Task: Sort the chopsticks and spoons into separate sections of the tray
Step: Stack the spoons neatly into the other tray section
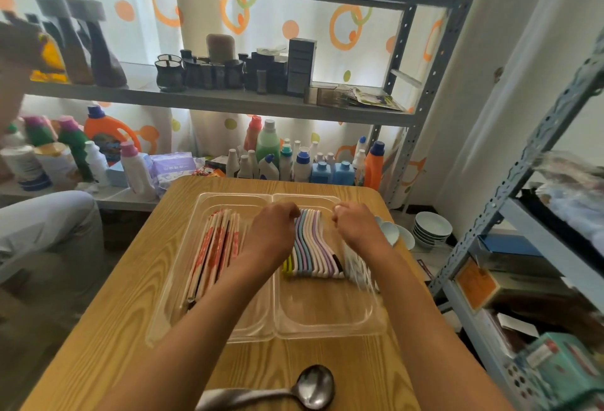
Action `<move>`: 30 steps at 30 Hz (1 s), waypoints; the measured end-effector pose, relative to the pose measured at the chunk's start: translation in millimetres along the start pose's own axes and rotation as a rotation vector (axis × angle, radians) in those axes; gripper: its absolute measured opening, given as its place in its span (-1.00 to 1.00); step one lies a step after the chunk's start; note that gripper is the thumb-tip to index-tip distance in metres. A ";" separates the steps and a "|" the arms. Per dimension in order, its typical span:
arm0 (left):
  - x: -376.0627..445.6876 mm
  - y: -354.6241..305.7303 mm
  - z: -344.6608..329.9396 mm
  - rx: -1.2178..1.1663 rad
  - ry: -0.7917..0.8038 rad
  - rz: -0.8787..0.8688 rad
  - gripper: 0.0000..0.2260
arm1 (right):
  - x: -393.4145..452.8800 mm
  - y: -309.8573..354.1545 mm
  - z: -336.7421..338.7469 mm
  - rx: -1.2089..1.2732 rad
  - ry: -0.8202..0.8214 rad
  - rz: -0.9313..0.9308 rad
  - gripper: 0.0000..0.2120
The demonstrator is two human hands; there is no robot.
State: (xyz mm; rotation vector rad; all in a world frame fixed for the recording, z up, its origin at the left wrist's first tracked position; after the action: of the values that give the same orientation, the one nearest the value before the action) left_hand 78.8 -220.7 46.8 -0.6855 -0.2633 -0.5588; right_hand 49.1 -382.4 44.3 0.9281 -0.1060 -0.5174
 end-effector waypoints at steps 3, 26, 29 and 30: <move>1.6 -20.8 -9.8 -0.094 0.019 -0.007 -0.81 | -11.8 -20.8 32.0 0.211 -0.074 -0.057 -0.72; 2.2 -70.7 -34.5 -0.241 0.005 -0.011 -0.83 | 25.8 -141.3 51.5 -0.099 -0.158 -0.289 -0.54; 2.9 -64.2 -24.1 -0.269 -0.086 0.011 -0.83 | 30.0 -134.1 45.8 -0.127 -0.123 -0.268 -0.52; 3.2 -61.5 -20.1 -0.276 -0.111 0.022 -0.83 | 29.9 -133.2 43.9 -0.133 -0.107 -0.265 -0.53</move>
State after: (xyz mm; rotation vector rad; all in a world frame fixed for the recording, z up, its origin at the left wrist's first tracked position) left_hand 47.5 -274.3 65.3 -0.9875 -0.2845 -0.5415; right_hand 11.2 -493.7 -37.9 0.7884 -0.0440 -0.8106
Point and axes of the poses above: each hand's wrist, its own x-axis towards the middle knuckle, its own z-axis out of the back of the hand, y = z × x, the point moved 7 cm from there along x, towards the middle knuckle, and after that the axes turned 10 degrees about -z, right-handed, at the moved point
